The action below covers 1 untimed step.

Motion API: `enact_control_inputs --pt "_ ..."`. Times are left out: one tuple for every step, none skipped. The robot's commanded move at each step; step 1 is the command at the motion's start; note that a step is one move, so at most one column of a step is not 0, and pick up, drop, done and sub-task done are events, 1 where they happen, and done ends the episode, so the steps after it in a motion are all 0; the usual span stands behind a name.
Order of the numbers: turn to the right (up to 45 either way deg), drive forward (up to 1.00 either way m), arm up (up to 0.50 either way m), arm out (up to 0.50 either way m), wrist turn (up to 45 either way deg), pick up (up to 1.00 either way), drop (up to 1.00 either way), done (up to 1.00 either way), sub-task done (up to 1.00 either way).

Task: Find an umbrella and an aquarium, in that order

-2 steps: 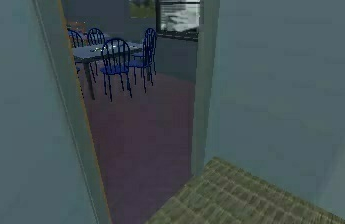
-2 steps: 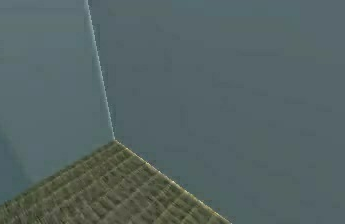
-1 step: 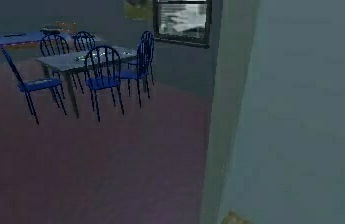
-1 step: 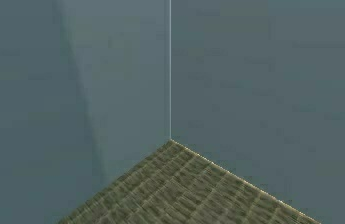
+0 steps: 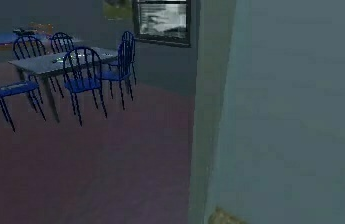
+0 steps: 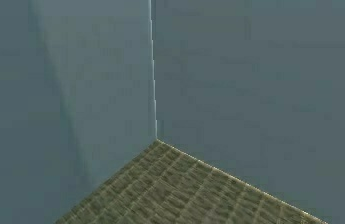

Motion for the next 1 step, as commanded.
enact_control_inputs --pt "0.0 0.30 0.00 0.00 0.0 0.00 0.00 0.00 0.00"
